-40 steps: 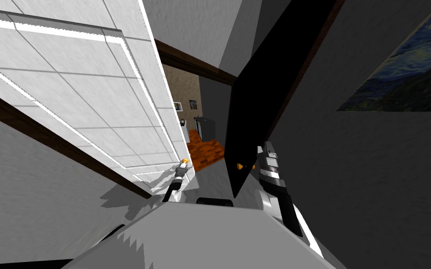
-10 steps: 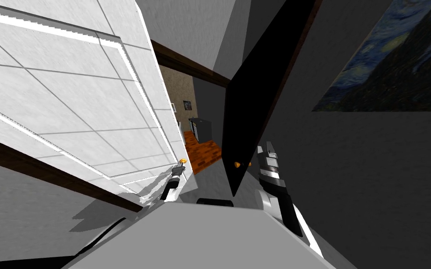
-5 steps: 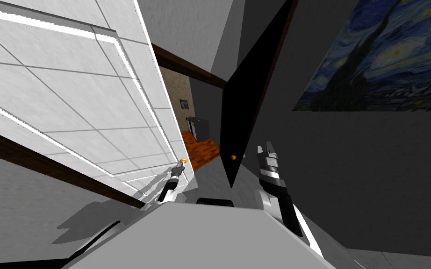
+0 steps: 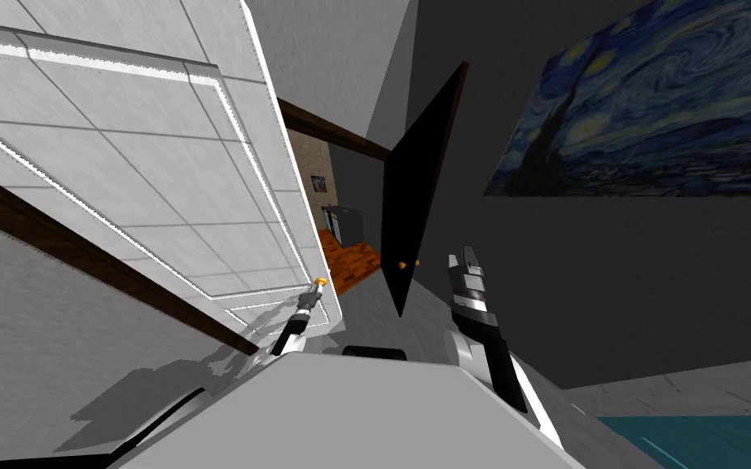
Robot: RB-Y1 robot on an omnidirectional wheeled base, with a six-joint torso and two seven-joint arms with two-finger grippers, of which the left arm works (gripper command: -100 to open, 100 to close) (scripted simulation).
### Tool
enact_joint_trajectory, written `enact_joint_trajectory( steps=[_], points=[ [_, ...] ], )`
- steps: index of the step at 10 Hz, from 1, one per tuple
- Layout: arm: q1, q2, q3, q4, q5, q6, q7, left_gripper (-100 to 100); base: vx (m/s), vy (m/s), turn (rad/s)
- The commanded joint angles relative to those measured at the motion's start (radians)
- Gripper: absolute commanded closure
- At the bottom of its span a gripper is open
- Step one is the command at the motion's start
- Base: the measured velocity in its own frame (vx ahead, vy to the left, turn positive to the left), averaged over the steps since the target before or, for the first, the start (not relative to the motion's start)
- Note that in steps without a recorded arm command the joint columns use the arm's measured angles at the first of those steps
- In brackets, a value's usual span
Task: Pull the door open
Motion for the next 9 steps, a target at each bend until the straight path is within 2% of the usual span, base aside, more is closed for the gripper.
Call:
enact_joint_trajectory(
  steps=[1, 2, 3, 8, 9],
  points=[
    [0.014, 0.013, -0.022, -0.002, -0.010, -0.011, 0.021, 100, -0.180, 0.045, -0.088],
    [0.022, 0.021, -0.034, -0.004, -0.016, -0.017, 0.032, 100, -0.214, 0.094, -0.142],
    [0.019, 0.018, -0.022, -0.014, -0.011, -0.016, 0.021, -100, -0.180, 0.018, 0.023],
    [0.047, 0.015, -0.026, -0.009, -0.008, -0.002, 0.026, -100, -0.167, -0.098, 0.063],
    [0.038, 0.013, -0.026, -0.001, -0.009, -0.009, 0.027, -100, -0.085, -0.032, 0.017]
  ],
)
